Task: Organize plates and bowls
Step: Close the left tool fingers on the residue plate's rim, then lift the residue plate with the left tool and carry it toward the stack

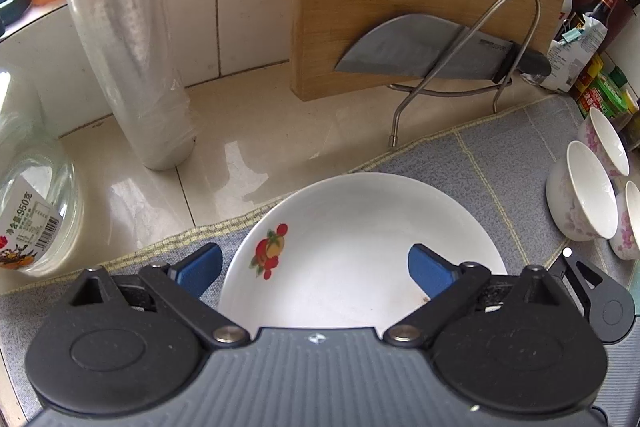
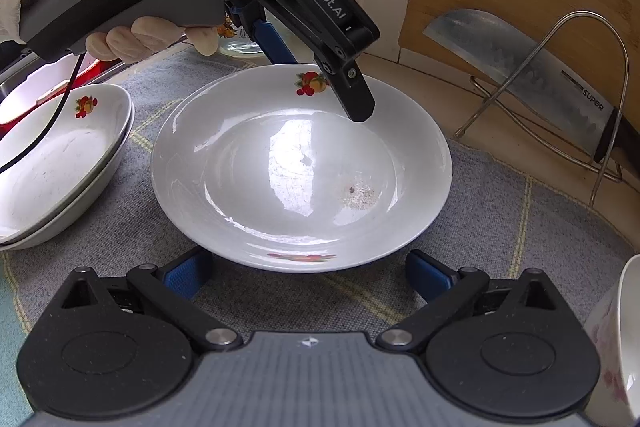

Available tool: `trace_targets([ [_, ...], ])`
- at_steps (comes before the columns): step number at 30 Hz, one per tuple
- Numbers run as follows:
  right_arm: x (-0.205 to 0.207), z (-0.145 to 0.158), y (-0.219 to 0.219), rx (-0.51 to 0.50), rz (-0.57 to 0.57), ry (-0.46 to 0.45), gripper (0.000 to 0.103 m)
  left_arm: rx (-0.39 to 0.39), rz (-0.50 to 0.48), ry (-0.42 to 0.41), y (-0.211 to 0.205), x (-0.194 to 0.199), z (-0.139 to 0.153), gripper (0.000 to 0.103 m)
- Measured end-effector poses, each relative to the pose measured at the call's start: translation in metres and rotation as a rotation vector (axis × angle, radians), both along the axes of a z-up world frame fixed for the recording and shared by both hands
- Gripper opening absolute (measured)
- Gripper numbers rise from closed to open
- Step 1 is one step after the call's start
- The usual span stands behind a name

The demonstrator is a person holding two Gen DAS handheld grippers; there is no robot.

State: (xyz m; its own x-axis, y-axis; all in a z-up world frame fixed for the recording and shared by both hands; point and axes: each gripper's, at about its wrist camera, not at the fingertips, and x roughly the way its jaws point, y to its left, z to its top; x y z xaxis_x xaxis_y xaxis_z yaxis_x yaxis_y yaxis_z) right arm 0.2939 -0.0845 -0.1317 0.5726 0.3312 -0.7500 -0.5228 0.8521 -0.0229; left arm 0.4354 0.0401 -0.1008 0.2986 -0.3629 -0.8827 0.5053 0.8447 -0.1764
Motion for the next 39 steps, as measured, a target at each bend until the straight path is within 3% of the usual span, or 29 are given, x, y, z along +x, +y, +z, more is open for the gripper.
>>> trace_targets([
  [21,0.001,-0.003,0.003,0.012,0.026,-0.026,0.103,0.04,-0.143,0.117,-0.012,0.019,-0.004,0.093],
  [39,0.003,-0.004,0.004,0.013,0.043,-0.06,0.103,0.088,-0.218,0.165,-0.023,0.025,-0.006,0.093],
])
